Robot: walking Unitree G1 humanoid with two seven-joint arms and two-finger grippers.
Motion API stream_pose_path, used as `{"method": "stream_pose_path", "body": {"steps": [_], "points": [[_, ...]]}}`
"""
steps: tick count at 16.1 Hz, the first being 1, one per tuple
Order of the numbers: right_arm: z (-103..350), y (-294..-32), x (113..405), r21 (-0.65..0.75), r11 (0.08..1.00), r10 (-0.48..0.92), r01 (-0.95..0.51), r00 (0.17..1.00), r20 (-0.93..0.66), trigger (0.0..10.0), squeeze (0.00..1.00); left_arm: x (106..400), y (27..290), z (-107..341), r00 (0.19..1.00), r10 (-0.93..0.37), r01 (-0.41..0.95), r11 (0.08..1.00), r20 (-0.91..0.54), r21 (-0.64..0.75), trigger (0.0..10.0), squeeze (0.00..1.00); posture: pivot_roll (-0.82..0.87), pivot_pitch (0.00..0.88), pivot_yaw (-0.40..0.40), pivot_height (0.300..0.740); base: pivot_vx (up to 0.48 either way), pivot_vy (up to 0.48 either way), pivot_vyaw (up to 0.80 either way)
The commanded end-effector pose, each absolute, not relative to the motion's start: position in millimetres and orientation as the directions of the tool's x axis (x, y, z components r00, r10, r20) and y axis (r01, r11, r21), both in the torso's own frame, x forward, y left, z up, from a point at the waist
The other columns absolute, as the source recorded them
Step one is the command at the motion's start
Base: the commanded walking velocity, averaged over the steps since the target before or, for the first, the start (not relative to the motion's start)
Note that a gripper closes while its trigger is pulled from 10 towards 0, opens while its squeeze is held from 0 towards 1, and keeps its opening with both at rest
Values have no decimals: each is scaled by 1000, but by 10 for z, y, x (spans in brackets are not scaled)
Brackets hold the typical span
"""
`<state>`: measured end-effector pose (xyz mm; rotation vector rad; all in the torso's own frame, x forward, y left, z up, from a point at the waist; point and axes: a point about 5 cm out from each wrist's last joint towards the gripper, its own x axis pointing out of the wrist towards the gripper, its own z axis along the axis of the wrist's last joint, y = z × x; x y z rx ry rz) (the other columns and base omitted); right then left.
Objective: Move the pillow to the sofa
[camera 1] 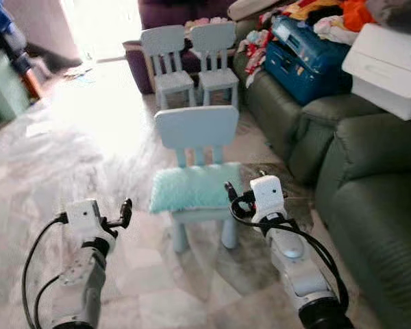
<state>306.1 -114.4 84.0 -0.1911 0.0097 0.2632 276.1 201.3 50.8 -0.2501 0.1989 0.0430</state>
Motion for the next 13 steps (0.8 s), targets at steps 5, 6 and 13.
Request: {"method": "stream_pose_path", "body": {"steps": [5,6,13], "points": [[925,-1098,3092,-182,947,270,-265,963,0,10000,0,2770,2072,542,980,31,-76,972,-195,-224,10000,0,-144,0,54,740,450,0,0],[926,-1095,3091,-182,946,271,-267,962,0,10000,0,2770,2073,538,980,33,-77,972,-197,-221,10000,0,-144,0,55,740,454,0,0],[923,-1080,3087,-181,945,275,-271,961,-1,10000,0,2772,2071,536,980,33,-76,972,-196,-221,10000,0,-143,0,53,740,399,0,0]]}}
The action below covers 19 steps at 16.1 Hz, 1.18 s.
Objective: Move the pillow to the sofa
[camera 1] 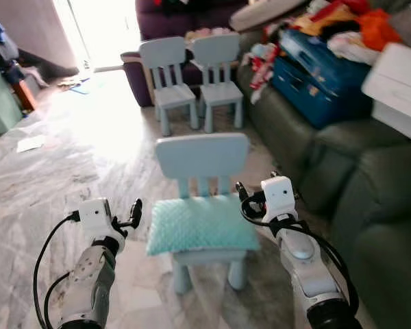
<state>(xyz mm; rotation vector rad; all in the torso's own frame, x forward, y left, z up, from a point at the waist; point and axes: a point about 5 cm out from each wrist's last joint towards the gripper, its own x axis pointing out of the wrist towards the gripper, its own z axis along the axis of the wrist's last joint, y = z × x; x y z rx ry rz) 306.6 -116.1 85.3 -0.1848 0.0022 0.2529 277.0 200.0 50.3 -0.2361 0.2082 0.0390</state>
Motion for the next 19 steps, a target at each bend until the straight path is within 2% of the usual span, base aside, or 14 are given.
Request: {"method": "stream_pose_path", "body": {"steps": [1,11,13,19], "points": [[922,-1080,3086,-182,945,276,-272,961,-1,10000,0,2772,2069,538,981,31,-74,972,-193,-223,10000,0,-143,0,53,740,472,0,0],[912,-1091,3085,-188,941,284,-280,959,-10,10000,0,2763,2074,516,977,54,-101,969,-207,-226,10000,0,-143,0,43,740,460,0,0],[896,-1096,3074,-186,940,286,-285,958,-18,10000,0,2757,2125,485,968,107,-159,962,-228,-224,10000,0,-141,0,40,740,0,0,0],[876,-1115,3054,-184,939,289,-290,957,-31,10000,0,2741,2139,487,963,135,-185,961,-234,-207,10000,0,-131,0,22,740,0,0,0]]}}
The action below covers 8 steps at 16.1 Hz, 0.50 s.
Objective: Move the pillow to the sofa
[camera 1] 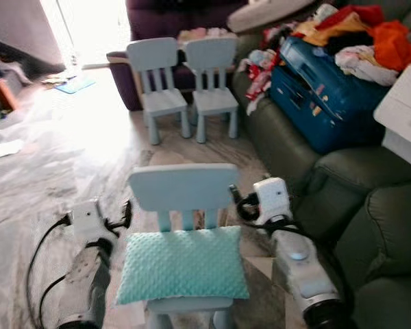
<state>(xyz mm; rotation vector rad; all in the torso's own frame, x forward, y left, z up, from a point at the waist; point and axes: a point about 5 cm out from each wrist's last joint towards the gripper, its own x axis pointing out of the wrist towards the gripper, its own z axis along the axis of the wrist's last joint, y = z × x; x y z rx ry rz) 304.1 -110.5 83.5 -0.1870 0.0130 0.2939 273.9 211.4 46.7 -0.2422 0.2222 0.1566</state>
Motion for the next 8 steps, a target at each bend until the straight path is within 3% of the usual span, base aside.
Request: {"method": "stream_pose_path", "body": {"steps": [1,8], "points": [[866,-1119,3043,-178,939,291,-293,956,-37,10000,0,2732,2137,485,963,138,-189,959,-233,-213,10000,0,-125,0,16,740,0,0,0],[830,-1097,2948,-161,923,342,-349,937,-68,10000,0,2587,2192,465,958,159,-208,958,-238,-195,10000,0,-75,27,-43,740,0,0,0]]}}
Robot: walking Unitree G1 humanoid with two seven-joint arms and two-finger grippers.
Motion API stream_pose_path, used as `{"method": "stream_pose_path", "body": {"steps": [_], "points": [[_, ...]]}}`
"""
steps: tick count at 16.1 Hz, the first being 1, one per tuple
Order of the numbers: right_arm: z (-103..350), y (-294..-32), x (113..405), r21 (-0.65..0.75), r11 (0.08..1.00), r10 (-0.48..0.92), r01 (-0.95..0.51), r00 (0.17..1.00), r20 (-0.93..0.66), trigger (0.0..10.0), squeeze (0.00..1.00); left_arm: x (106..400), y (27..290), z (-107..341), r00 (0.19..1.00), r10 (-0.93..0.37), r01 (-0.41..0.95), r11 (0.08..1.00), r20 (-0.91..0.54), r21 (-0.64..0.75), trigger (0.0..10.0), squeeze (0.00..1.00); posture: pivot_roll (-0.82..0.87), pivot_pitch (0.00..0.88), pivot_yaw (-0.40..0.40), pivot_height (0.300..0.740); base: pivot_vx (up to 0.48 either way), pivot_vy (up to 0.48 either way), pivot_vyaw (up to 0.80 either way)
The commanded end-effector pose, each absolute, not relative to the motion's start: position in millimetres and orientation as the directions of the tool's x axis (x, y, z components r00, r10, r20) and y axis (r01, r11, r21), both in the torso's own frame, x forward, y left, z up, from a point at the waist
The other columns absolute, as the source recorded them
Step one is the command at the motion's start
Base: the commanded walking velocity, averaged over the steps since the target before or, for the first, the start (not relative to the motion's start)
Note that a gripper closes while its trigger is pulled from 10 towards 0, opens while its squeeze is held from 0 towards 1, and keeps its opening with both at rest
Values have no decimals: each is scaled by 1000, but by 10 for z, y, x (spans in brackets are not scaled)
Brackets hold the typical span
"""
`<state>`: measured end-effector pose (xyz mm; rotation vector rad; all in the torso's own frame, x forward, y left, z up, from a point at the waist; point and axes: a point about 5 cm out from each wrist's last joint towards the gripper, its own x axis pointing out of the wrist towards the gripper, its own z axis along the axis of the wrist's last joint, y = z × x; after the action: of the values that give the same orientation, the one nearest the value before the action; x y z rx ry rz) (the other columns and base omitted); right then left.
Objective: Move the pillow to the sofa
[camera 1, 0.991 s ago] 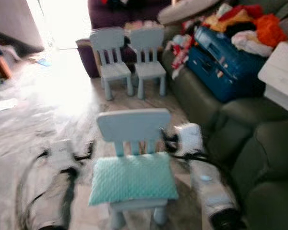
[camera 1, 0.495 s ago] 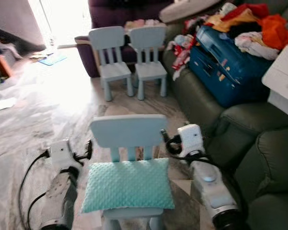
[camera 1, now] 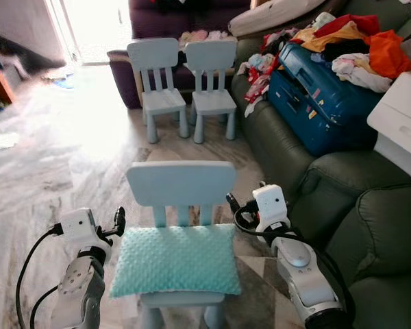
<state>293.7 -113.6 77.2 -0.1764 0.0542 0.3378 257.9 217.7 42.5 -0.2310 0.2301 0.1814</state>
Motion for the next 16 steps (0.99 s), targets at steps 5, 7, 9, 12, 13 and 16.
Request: {"method": "stream_pose_path", "body": {"steps": [5,7,9,12,13,16], "points": [[741,-1179,2941,-118,940,307,-319,945,-108,10000,0,2486,2217,443,952,152,-199,967,-267,-161,10000,0,-36,37,-23,740,0,0,0],[724,-1193,2932,-105,946,296,-308,948,-116,10000,0,2447,2233,431,950,139,-180,975,-280,-128,10000,0,-36,54,-3,740,0,0,0],[725,-1206,2937,-73,956,274,-283,954,-119,10000,0,2439,2237,423,948,126,-166,979,-291,-117,10000,0,-42,66,1,740,0,0,0],[648,-1201,2822,-34,960,269,-279,947,-176,10000,0,2388,2179,386,943,109,-152,982,-315,-116,10000,0,-60,101,-6,740,0,0,0],[614,-1218,2790,-26,961,263,-274,944,-200,10000,0,2357,2149,361,940,104,-150,981,-324,-120,10000,0,-65,109,-11,740,0,0,0],[605,-1295,2707,-23,961,263,-276,936,-233,10000,0,2209,2069,275,930,82,-131,985,-357,-115,10000,0,-82,145,-25,740,0,0,0]]}}
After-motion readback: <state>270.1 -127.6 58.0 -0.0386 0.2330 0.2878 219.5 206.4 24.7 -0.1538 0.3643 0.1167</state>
